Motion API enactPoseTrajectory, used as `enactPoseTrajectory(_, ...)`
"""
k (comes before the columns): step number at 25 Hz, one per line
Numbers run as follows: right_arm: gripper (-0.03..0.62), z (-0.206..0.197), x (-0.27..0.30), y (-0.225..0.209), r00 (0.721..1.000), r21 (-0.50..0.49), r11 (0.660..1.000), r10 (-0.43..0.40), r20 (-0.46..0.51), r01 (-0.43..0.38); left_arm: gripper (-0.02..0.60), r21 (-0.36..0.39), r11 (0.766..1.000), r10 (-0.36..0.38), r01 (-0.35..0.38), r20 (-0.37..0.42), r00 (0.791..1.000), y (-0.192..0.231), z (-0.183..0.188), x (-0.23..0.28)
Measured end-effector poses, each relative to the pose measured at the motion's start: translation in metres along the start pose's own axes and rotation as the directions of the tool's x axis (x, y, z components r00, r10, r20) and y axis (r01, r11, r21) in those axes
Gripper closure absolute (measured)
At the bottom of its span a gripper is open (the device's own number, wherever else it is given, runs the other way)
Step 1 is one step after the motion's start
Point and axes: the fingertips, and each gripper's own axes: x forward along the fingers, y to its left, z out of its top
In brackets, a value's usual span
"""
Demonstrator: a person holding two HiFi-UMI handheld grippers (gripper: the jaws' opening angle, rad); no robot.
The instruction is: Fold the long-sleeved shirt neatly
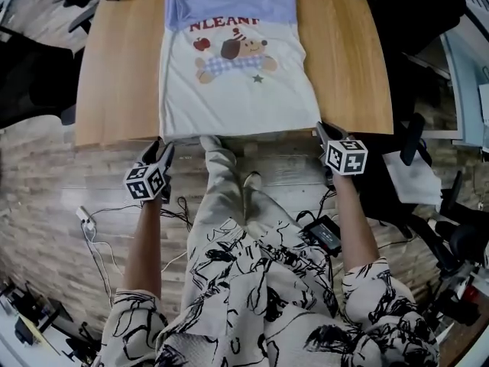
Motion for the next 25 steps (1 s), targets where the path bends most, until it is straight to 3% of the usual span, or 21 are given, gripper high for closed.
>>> enactPoseTrajectory(4,0.569,-0.005,-0.009,0.011,1.000,-0.017,1.000,0.012,-0.010,-0.012,0.419,-0.117,0.993,-0.014,0.010,-0.035,0.999,0.017,-0.014,0.018)
enactPoseTrajectory(6,0.569,-0.005,-0.009,0.014,1.000,-0.032,0.999,0.013,-0.016,-0.014,0.559,-0.103,0.994,-0.028,0.027,-0.016,0.999,0.019,-0.008,0.019)
enactPoseTrajectory(10,0.569,0.001,-0.012,0.019,1.000,-0.048,0.999,0.022,0.009,-0.021,0.563,-0.111,0.991,-0.065,0.074,0.079,0.995,0.015,0.012,-0.004)
enactPoseTrajectory(16,0.569,0.013,-0.037,0.032,0.996,-0.087,0.995,0.059,0.072,-0.053,0.563,-0.234,0.965,-0.070,0.117,0.198,0.978,0.018,0.036,-0.057)
enactPoseTrajectory(25,0.569,-0.005,-0.046,0.052,0.987,-0.203,0.966,0.154,-0.050,-0.161,0.563,-0.210,0.969,-0.089,0.129,0.189,0.978,0.013,0.052,-0.072)
